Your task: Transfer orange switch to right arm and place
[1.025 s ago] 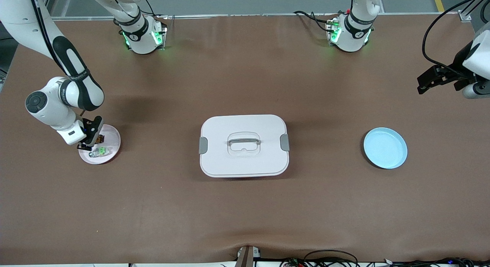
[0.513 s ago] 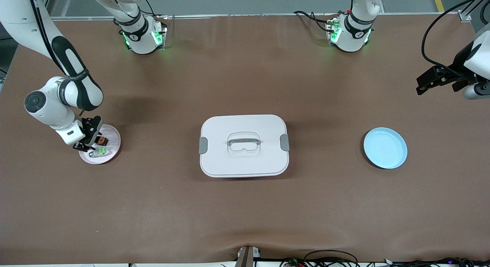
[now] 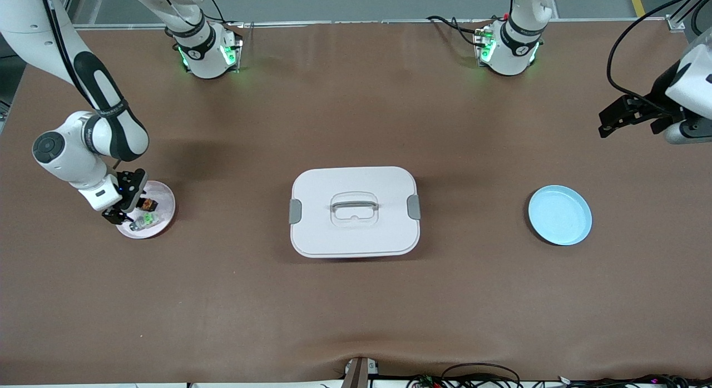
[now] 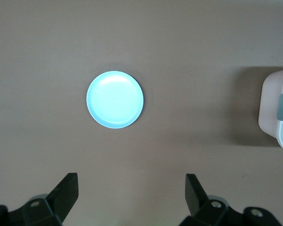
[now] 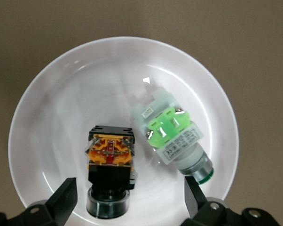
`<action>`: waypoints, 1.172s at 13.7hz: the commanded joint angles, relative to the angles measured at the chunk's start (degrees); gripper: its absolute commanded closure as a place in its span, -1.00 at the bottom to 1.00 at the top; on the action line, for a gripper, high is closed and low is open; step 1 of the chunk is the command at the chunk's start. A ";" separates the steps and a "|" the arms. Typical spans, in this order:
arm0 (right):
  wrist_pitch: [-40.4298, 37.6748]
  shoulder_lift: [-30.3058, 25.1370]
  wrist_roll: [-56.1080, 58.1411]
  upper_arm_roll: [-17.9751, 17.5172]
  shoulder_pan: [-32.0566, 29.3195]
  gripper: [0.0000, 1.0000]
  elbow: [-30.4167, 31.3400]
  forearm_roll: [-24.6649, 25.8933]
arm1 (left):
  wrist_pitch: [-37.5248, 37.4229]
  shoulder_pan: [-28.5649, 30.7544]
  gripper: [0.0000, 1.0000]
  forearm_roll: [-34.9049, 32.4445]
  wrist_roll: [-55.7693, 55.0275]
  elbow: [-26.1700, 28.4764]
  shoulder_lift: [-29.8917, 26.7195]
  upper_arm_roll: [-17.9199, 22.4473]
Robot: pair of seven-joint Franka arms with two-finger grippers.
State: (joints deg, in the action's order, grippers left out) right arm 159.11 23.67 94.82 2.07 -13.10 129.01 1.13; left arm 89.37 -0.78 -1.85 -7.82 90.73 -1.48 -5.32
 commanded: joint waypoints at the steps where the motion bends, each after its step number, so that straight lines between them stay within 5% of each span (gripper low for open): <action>1: -1.95 -3.88 1.59 -1.28 -1.40 -1.00 0.54 0.54 | 0.28 -0.02 -1.00 0.70 1.93 2.00 -1.86 -0.83; 7: -13.27 -10.83 0.54 -1.63 -0.35 -1.00 -3.04 -1.04 | 0.10 0.33 -1.00 0.70 4.57 3.23 -2.91 -0.84; 13: -47.96 -12.68 -12.08 -1.45 5.70 -1.00 -25.26 -1.40 | -0.43 1.74 -1.00 0.70 4.66 2.62 -2.56 -0.92; 16: -57.13 -15.04 -20.96 -1.45 8.44 -1.00 -30.21 -0.96 | -0.43 1.83 -1.00 0.62 4.66 1.21 -1.69 -0.84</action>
State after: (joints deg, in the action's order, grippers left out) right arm 106.19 9.58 78.80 0.36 -5.75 101.08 -0.03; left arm 89.16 0.63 -1.85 -4.44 92.38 -2.86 -6.09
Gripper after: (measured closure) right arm 0.000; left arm 0.000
